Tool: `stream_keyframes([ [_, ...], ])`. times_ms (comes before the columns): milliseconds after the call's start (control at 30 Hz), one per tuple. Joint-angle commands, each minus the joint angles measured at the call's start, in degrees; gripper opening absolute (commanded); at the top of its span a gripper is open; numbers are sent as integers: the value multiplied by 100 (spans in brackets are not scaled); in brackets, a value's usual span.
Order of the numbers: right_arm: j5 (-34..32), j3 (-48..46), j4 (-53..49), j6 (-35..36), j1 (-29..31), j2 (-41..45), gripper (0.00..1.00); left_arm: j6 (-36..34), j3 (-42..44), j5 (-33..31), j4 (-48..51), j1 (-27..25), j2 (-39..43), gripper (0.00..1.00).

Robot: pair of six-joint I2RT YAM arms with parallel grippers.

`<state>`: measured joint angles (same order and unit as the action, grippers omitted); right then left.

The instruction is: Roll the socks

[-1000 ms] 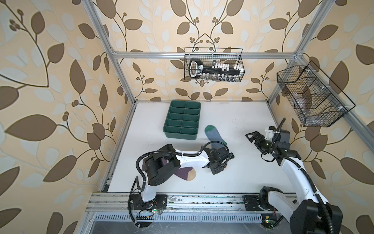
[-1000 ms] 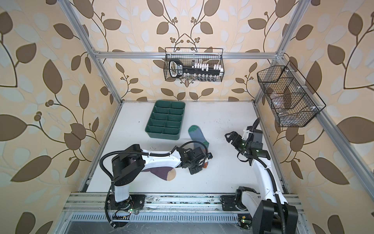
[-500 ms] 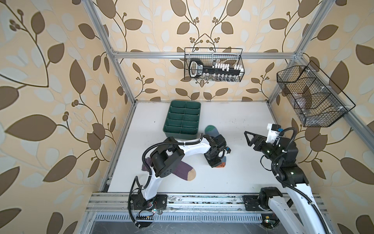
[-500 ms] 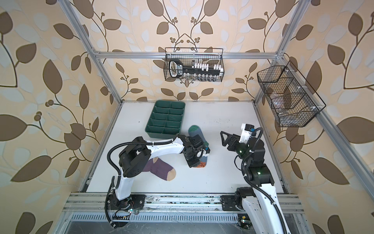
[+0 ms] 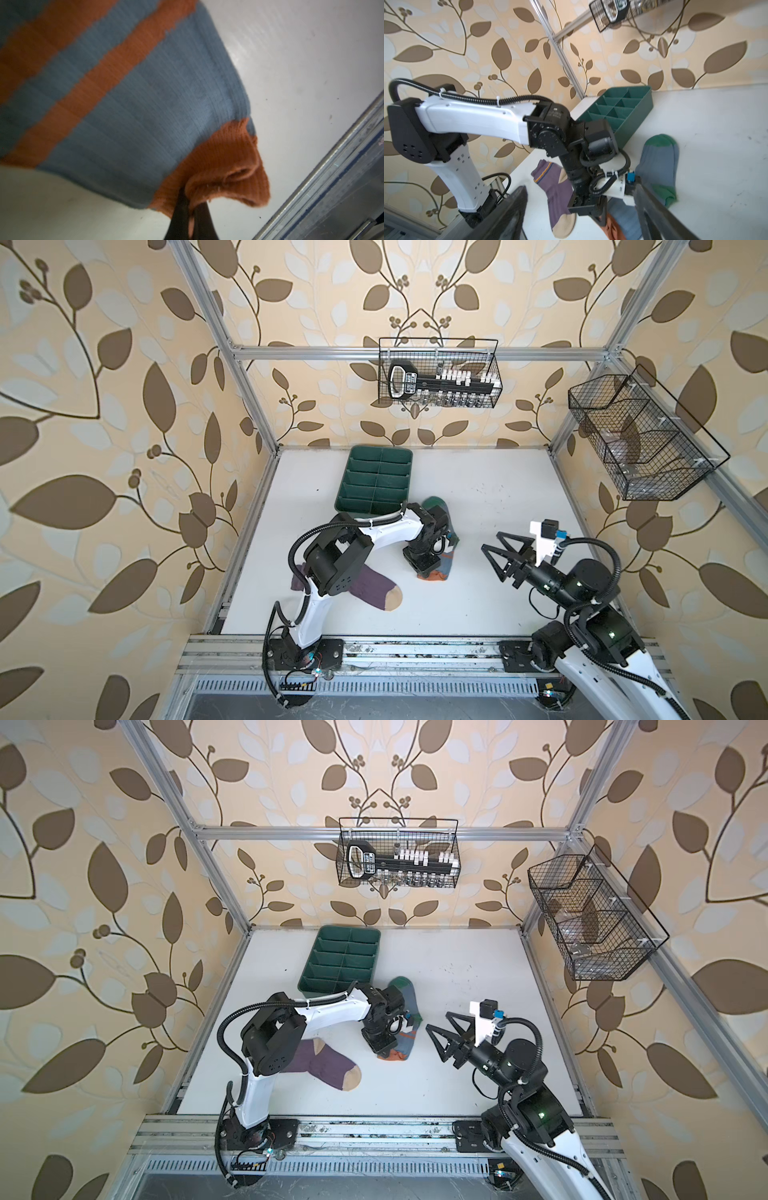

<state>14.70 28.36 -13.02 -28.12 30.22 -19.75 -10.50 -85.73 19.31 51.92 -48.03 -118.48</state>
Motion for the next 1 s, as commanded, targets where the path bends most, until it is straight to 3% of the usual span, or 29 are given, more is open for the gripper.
stream_keyframes([
  [0, -880, -167, -308, -212, 1101, -584, 79, -59, -216, 124, 398, -16, -215, 0],
  [200, -4142, -179, -268, 636, 3971, -1665, 82, -24, -216, 152, 372, 4, -286, 0],
  [333, -4687, -521, 417, 435, 4670, -2531, 82, -5, -190, 201, 346, 4, -251, 0],
  [500, -4724, -1161, 1517, 434, 4558, -2877, 82, 2, -150, 266, 328, 4, -240, 0],
  [800, -2106, -2304, 2968, 456, 2209, -2083, 84, 4, -146, 231, 345, 4, -328, 0],
  [967, -1769, -2317, 3105, 619, 1977, -2336, 85, -9, -165, 249, 354, 4, -372, 0],
])
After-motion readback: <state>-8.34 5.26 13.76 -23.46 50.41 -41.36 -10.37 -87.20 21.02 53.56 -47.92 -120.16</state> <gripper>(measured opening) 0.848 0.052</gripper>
